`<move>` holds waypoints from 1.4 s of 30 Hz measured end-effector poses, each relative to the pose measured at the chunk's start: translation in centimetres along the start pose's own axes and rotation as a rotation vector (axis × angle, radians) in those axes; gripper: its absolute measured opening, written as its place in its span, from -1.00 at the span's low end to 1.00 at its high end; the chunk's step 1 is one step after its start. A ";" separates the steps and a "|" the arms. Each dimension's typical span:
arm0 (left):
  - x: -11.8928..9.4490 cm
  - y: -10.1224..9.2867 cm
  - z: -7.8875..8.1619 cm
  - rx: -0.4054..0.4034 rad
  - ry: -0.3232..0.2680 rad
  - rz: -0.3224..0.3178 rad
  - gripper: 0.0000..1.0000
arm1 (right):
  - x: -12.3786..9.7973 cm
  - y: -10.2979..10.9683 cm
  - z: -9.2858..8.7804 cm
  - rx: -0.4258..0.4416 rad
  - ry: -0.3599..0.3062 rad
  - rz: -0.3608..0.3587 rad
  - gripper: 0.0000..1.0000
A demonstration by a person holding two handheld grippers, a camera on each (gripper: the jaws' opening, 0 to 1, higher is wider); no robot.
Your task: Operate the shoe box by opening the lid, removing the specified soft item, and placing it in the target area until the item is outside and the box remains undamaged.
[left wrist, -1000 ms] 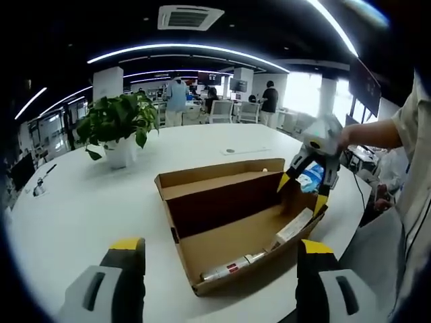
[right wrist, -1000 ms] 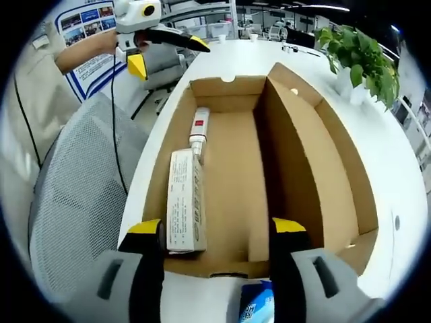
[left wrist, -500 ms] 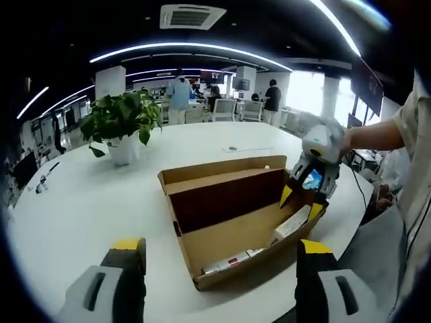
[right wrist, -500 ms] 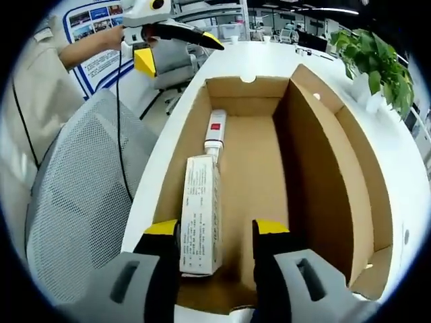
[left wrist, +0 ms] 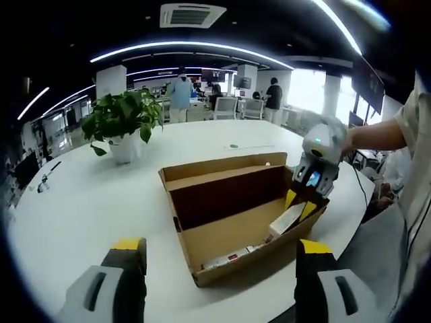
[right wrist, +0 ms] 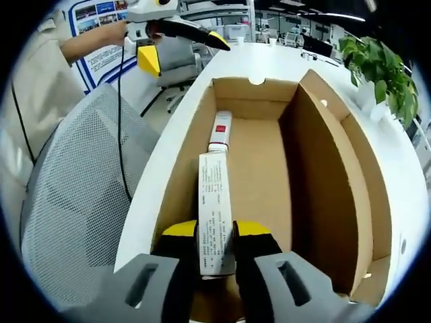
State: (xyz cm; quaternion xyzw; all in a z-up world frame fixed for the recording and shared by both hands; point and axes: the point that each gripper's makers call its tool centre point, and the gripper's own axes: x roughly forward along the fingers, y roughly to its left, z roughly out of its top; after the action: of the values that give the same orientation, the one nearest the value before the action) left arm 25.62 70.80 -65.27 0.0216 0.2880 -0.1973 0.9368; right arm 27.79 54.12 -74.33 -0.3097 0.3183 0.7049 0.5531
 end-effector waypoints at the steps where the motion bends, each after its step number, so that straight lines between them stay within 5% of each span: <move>1: 0.0 0.0 0.0 -0.001 0.000 0.000 0.87 | 0.0 0.0 0.0 -0.002 0.001 -0.002 -0.66; 15: -0.1 -0.6 0.3 0.002 -0.011 -0.011 0.88 | -1.2 0.1 1.0 0.046 -0.032 -0.020 -0.68; 42: -0.3 -2.4 2.4 0.040 -0.067 -0.084 1.00 | -8.0 0.5 3.4 0.075 -0.129 -0.093 -0.68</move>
State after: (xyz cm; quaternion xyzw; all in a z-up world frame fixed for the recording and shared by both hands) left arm 25.73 68.34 -62.96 0.0218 0.2533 -0.2429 0.9361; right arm 28.57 52.08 -65.92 -0.2571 0.2934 0.6846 0.6157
